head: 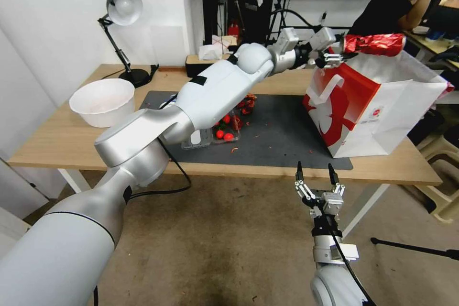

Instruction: Pick up the trash from the table and place it into the takeout bag.

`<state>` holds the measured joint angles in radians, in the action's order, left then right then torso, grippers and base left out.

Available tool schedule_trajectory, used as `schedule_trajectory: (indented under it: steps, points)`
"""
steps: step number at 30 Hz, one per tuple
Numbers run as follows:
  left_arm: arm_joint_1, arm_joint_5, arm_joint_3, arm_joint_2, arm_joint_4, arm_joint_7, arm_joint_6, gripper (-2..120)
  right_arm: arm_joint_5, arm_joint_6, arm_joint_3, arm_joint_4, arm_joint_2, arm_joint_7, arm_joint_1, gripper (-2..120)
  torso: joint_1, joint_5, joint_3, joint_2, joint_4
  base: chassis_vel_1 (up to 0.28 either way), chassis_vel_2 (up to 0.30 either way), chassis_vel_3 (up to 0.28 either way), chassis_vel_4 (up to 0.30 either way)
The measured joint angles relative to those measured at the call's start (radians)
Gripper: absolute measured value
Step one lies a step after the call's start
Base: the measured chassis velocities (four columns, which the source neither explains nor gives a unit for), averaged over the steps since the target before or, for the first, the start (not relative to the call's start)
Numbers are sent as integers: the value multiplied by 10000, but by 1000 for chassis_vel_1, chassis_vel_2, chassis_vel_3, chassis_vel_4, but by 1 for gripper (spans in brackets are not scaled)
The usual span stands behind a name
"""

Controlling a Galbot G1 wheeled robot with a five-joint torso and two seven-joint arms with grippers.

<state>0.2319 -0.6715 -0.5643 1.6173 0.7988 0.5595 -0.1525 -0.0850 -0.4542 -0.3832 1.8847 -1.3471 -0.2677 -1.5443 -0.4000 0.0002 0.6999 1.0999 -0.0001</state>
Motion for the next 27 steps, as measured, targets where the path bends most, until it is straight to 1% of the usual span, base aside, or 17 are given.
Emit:
schedule_trajectory:
  steps: [1, 2, 3, 4, 7, 8, 10, 15, 17, 18, 19, 20, 21, 22, 25, 26, 27]
  points:
    - [0, 0, 0, 0, 0, 0, 0, 63, 0, 0, 0, 0, 0, 0, 0, 82, 0, 0, 0, 0, 0, 0, 0, 0, 0]
    - [0, 235, 5, -15, -322, 79, -96, 68, 3, -7, -2, 13, -30, 0, 1, 82, -1, -3, 1, -1, 6, 0, 0, 0, 0]
    - [-20, 315, 19, -23, -395, 71, -107, 74, 3, -8, -6, 35, -35, -2, 1, 82, -1, -4, 1, 0, 8, 0, 0, 0, 0]
    - [-20, 315, 19, -23, -395, 71, -107, 74, 3, -8, -6, 35, -35, -2, 1, 82, -1, -4, 1, 0, 8, 0, 0, 0, 0]
    - [-55, 362, 27, -32, -408, 71, -103, 81, 4, -9, -25, 44, -30, -5, 1, 82, 0, -3, 0, 0, 3, 0, 0, 0, 0]
    - [-62, 361, 25, -34, -399, 73, -99, 87, 4, -10, -29, 34, -29, -7, 3, 82, 0, -4, 0, 0, -2, 0, 0, 0, 0]
    - [-99, 329, 24, -56, -334, 73, -90, 97, 3, -11, -30, 6, -50, -15, 28, 82, 0, -3, 1, 0, 2, 0, 0, 0, 0]
    - [-128, 318, 111, -66, -222, 31, -106, 100, 1, -3, -32, 12, -43, -21, 45, 81, 0, -3, 0, 0, -1, 0, 0, 0, 0]
    - [-168, 212, 520, -79, 68, -137, -41, 100, -6, 1, -44, 34, -33, -26, 22, 81, -1, -2, 1, -1, 2, 0, 0, 0, 0]
    - [-215, 37, 688, -209, 419, -205, 91, 100, -5, 9, -26, 40, -36, -26, 33, 81, 0, -1, 0, 0, -12, 0, 0, 0, 0]
    - [-215, 37, 688, -209, 419, -205, 91, 100, -5, 9, -26, 40, -36, -26, 33, 81, 0, -1, 0, 0, -12, 0, 0, 0, 0]
    - [-268, -73, 753, -433, 596, -249, 163, 100, -4, 18, -17, 45, -40, -26, 39, 81, 1, 1, -1, 1, -14, 0, 0, 0, 0]
    - [-411, -209, 893, -945, 851, -314, 262, 100, -1, 40, -13, 58, -45, -26, 52, 81, 1, -1, 1, 1, -3, 0, 0, 0, 0]
    - [-411, -209, 893, -945, 851, -314, 262, 100, -1, 40, -13, 58, -45, -26, 52, 81, 1, -1, 1, 1, -3, 0, 0, 0, 0]
    - [-835, -299, 1262, -1900, 1231, -357, 299, 100, 27, 59, -7, 105, -62, -24, 40, 81, 0, -8, 0, 1, 8, 0, 0, 0, 0]
    - [-835, -299, 1262, -1900, 1231, -357, 299, 100, 27, 59, -7, 105, -62, -24, 40, 81, 0, -8, 0, 1, 8, 0, 0, 0, 0]
    - [-1013, -328, 1365, -2204, 1383, -401, 301, 100, 33, 64, -8, 116, -62, -25, 29, 81, -1, -9, 1, 1, 7, 0, 0, 0, 0]
